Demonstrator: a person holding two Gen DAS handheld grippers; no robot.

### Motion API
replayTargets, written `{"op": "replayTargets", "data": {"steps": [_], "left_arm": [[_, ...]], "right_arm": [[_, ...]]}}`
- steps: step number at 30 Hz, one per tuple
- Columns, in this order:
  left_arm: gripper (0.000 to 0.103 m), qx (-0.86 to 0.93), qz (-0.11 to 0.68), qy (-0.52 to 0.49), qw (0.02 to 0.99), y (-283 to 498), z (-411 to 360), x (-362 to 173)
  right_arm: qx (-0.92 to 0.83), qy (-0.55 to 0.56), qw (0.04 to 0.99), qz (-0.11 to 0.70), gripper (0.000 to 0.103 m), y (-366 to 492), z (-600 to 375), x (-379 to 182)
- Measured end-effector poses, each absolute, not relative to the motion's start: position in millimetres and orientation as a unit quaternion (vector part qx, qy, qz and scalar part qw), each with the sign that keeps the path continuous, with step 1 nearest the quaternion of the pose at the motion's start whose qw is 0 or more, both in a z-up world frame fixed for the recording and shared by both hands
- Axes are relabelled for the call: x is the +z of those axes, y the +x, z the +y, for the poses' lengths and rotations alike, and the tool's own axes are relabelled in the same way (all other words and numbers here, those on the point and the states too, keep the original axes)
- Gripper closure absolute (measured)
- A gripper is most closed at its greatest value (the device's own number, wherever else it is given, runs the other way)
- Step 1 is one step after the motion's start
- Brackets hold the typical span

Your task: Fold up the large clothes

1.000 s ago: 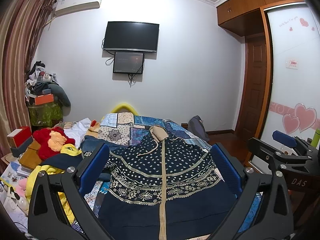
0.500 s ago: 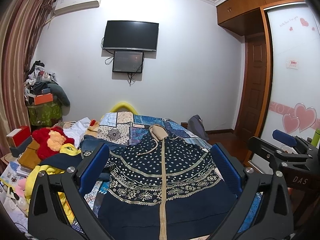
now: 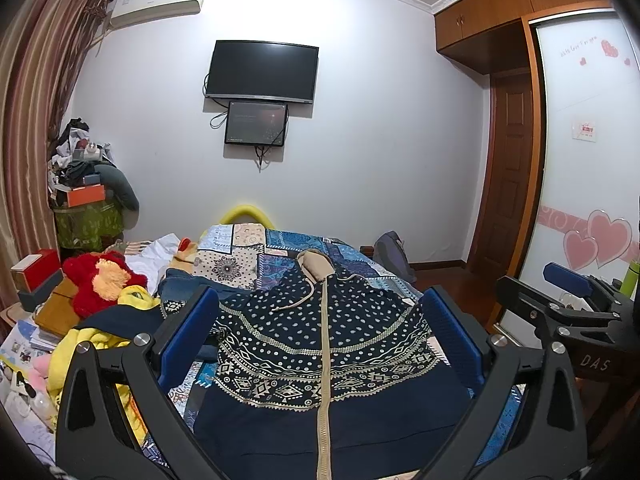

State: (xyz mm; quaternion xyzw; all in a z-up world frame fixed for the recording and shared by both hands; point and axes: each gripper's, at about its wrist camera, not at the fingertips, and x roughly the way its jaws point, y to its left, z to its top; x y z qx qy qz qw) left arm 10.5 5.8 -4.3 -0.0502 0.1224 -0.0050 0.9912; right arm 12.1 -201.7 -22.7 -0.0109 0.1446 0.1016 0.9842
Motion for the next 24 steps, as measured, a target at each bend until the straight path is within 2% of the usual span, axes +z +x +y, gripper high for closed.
{"op": "replayTargets", "data": {"steps": [24], "left_arm": [[0.000,-0.004,0.129,-0.047,0.991,16.1,7.0,-5.6]], "right_arm": [[0.103,-0.008,0.983,0.152,0.000,13.3,-198.0,-23.9]]}}
